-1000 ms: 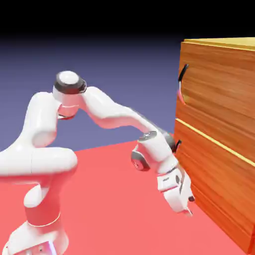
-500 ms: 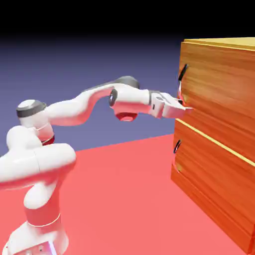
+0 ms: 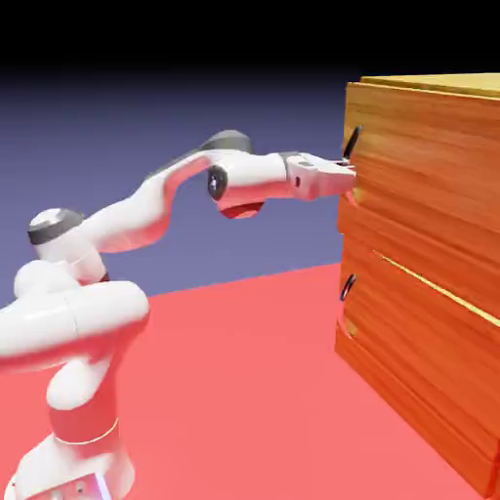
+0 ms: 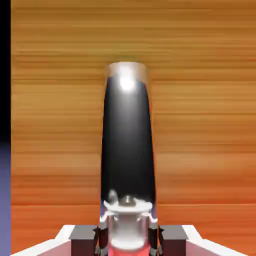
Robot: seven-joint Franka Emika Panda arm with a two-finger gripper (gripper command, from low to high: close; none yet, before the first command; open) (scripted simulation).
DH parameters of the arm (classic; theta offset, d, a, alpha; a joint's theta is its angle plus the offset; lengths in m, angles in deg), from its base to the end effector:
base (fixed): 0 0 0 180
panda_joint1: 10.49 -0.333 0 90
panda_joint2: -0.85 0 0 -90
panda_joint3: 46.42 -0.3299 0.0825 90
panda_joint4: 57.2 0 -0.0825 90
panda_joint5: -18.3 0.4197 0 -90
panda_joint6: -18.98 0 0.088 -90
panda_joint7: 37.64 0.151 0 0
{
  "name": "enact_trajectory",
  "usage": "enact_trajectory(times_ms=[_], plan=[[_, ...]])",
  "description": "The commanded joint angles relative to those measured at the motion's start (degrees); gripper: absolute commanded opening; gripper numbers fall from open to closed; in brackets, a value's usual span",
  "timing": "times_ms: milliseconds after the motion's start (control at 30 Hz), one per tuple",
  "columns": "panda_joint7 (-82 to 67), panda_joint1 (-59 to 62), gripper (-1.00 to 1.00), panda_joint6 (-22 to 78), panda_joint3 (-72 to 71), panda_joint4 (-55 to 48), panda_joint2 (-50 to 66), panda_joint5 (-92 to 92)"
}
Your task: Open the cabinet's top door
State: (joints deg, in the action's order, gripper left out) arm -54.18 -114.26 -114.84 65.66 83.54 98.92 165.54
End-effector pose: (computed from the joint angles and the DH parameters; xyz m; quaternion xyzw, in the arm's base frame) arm 0.5092 0.1028 0.5204 -0.6639 0.2422 -0.6413 0.2988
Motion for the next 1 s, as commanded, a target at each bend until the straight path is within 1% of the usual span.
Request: enact_trajectory(times_ms=[0,267,500,733,967], plan=[[-0.99,-1.25,-1.0,1.89,0.56,2.08,0.08,0.17],[-9.02,-9.62,-1.0,19.77,7.82,18.58,-0.1,-1.12],[-15.07,-10.54,-1.0,37.22,18.85,28.96,-1.43,-8.36],[-21.44,-4.42,-1.0,54.66,31.7,33.44,-5.85,-19.42],[-30.95,5.73,-1.0,72.1,43.31,32.43,-16.48,-34.09]])
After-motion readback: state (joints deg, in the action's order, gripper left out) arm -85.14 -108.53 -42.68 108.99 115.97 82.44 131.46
